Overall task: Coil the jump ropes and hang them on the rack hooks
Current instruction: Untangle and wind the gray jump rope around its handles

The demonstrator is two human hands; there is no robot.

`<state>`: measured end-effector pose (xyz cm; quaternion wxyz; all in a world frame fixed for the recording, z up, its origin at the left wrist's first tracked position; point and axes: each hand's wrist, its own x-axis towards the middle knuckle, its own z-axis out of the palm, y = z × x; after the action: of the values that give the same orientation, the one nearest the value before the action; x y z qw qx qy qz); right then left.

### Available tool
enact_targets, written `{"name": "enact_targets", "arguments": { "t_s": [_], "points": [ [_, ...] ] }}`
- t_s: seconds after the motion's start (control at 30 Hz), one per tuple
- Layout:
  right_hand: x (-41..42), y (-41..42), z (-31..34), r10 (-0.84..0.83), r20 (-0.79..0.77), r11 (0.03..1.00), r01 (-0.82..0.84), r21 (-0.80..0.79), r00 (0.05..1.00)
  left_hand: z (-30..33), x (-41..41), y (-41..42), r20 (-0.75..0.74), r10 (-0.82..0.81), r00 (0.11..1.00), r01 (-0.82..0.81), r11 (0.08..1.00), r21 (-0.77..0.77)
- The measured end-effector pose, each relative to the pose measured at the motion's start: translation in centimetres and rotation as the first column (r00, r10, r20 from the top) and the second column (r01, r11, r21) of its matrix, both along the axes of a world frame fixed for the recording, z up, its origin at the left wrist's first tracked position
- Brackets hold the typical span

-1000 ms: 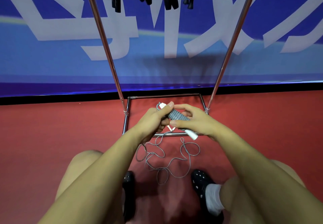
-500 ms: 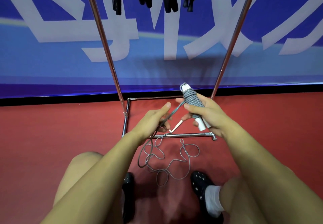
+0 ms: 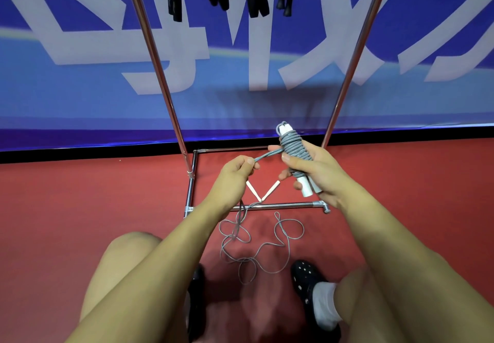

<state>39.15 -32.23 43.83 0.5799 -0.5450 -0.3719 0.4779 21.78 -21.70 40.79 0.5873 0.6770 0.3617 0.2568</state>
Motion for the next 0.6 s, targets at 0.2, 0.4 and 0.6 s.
{"name": "enact_targets", "arguments": {
  "t_s": [0.2,0.4,0.6],
  "points": [
    [-0.4,0.2,-0.2,-0.022,0.046,0.999,0.024,-0.039,0.999,1.0,-0.2,-0.4,0.064,0.037,0.997,-0.049,0.98,0.193],
    [-0.5,0.4,-0.7,-0.022,0.121,0.998,0.028,-0.052,0.992,0.2,-0.3,-0.1,-0.079,0.012,0.997,0.007,0.973,0.23],
    [-0.5,0.8,-1.5,-0.035,0.145,0.994,0.05,-0.095,0.989,0.1,0.3,-0.1,-0.116,-0.002,0.993,0.023,0.984,0.174]
  ]
}}
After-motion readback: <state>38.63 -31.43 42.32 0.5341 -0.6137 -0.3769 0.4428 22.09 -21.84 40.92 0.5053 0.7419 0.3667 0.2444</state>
